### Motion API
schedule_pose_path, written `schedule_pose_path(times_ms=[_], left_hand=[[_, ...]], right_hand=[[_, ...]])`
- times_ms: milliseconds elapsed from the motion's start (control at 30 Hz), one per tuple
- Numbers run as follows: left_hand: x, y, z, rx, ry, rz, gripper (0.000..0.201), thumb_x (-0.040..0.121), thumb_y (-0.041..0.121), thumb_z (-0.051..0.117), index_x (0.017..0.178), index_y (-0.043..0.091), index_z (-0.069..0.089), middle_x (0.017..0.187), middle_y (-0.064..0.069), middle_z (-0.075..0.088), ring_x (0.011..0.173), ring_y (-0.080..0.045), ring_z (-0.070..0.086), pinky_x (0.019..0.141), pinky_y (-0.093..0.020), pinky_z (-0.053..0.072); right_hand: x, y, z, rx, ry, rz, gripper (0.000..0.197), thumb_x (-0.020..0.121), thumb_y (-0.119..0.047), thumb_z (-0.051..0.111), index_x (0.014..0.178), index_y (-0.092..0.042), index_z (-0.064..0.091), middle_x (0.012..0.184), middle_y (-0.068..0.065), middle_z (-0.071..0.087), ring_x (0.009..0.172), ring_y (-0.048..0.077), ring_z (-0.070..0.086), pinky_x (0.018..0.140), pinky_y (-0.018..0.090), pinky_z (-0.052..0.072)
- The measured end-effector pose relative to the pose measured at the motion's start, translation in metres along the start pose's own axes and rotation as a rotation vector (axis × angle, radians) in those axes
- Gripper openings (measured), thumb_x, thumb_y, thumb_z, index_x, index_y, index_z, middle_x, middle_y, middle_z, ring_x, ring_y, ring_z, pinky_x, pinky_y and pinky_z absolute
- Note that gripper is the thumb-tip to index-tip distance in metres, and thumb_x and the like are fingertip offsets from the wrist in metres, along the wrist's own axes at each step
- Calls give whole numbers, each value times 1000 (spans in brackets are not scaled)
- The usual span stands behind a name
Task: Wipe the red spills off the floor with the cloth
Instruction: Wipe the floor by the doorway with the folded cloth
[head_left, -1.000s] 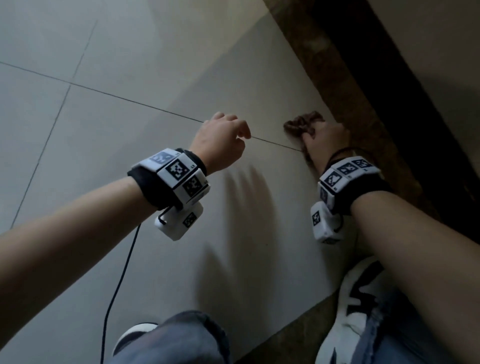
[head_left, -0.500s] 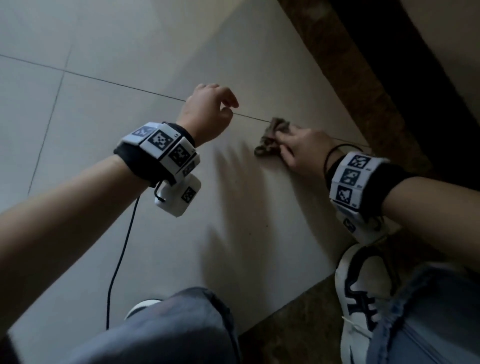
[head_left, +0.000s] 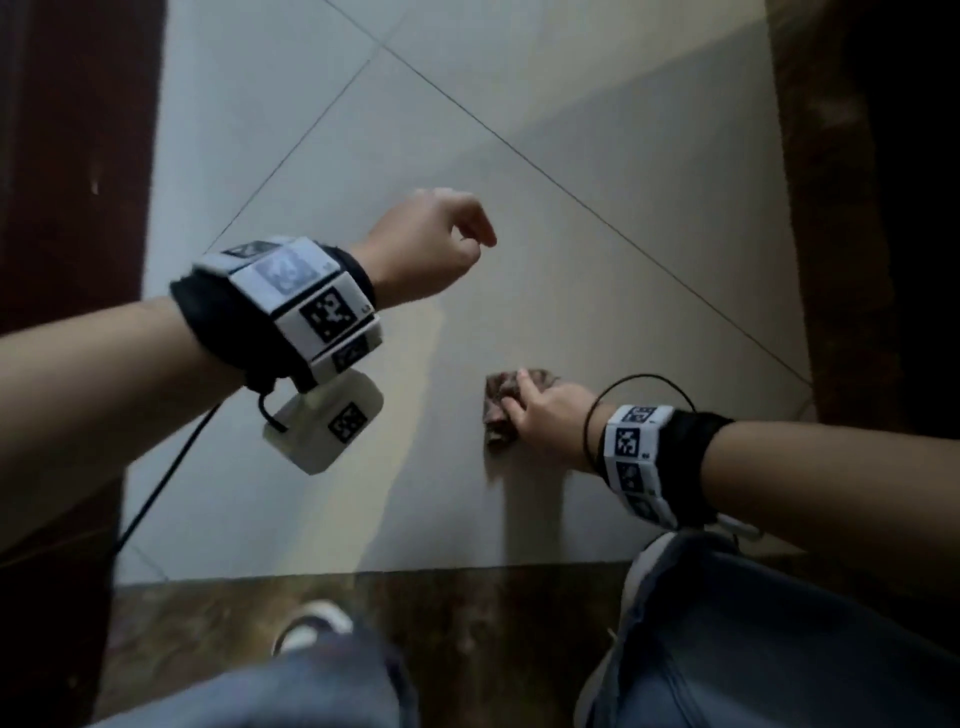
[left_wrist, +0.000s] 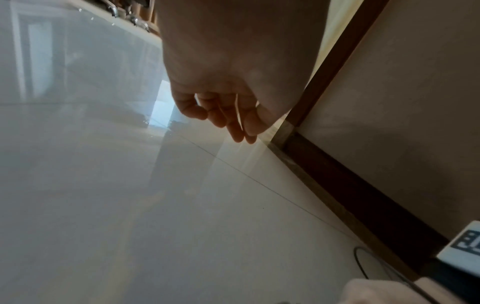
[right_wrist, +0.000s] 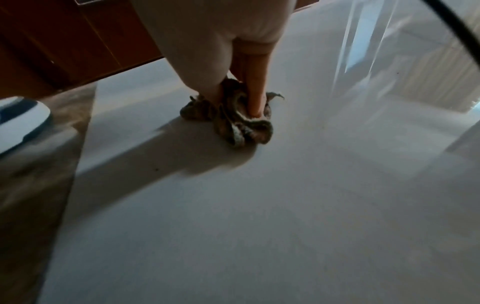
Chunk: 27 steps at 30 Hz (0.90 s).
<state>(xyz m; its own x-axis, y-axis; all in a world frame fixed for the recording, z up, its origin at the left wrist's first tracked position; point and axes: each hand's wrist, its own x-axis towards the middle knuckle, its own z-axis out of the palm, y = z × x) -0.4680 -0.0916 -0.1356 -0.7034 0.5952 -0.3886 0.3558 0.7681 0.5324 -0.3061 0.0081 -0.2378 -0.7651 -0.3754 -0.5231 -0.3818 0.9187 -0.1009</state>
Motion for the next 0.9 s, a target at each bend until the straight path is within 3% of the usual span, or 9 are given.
schedule_pose_path(times_ms=[100, 167, 267, 367, 533, 600, 633, 700, 900], left_hand=[[-2, -5, 6, 15, 11, 59, 31, 85, 6, 47, 106, 13, 69, 114, -7, 65, 104, -23, 58, 79, -19, 37], [-7, -8, 14, 0, 37, 101, 31, 86, 7, 47, 107, 14, 69, 114, -7, 64, 104, -22, 57, 79, -20, 37], [-15, -13, 23, -5, 73, 156, 30, 88, 9, 46, 107, 16, 68, 114, -5, 64, 99, -16, 54, 76, -17, 33], [-22, -21, 29, -37, 83, 178, 30, 87, 9, 46, 107, 16, 68, 114, -4, 64, 97, -15, 53, 74, -16, 32], [-21, -14, 38, -132, 46, 122, 32, 87, 9, 46, 108, 17, 68, 117, -3, 65, 94, -14, 55, 74, -16, 34], [-22, -11, 40, -140, 32, 112, 32, 87, 9, 46, 108, 18, 69, 117, -2, 65, 88, -9, 50, 71, -15, 33], [-22, -10, 40, -135, 31, 112, 32, 87, 9, 46, 108, 18, 69, 117, -2, 65, 87, -8, 49, 70, -14, 32], [-24, -8, 42, -126, 25, 119, 32, 88, 9, 46, 109, 18, 69, 117, -2, 65, 87, -8, 49, 68, -14, 32], [-27, -14, 43, -119, 5, 120, 32, 88, 8, 46, 108, 17, 69, 115, -2, 66, 90, -10, 53, 70, -14, 33]], right_hand=[[2, -14, 0, -59, 67, -70, 43, 67, -15, 35, 56, -8, 76, 64, 23, 71, 31, 27, 59, 26, 23, 38], [-2, -16, -11, -68, 21, -125, 21, 61, -22, 60, 61, -9, 77, 67, 24, 71, 32, 27, 60, 25, 21, 36], [-9, -12, -4, -38, -93, -146, 46, 30, -18, 88, 74, -12, 79, 77, 24, 73, 32, 26, 59, 26, 19, 36], [-24, -28, 5, -109, -1, -301, 24, 64, -15, 61, 80, -13, 79, 83, 24, 73, 32, 25, 59, 26, 19, 37], [-53, -63, 27, -137, -21, -451, 45, 72, -23, 34, 79, -23, 79, 89, 12, 75, 41, 20, 64, 31, 21, 42], [-59, -76, 21, -130, -207, -463, 60, 81, -23, 19, 108, -11, 72, 108, 19, 70, 64, 30, 70, 48, 30, 53], [-63, -79, 19, -113, -320, -480, 64, 86, -25, 12, 129, -5, 56, 123, 22, 61, 84, 37, 69, 65, 38, 55], [-66, -86, 19, -152, -420, -518, 53, 98, -28, 18, 146, -6, 29, 136, 20, 49, 106, 40, 60, 87, 44, 48], [-59, -76, 21, -362, -391, -750, 45, 97, -25, 40, 141, -16, 42, 129, 14, 57, 110, 33, 60, 88, 32, 45]])
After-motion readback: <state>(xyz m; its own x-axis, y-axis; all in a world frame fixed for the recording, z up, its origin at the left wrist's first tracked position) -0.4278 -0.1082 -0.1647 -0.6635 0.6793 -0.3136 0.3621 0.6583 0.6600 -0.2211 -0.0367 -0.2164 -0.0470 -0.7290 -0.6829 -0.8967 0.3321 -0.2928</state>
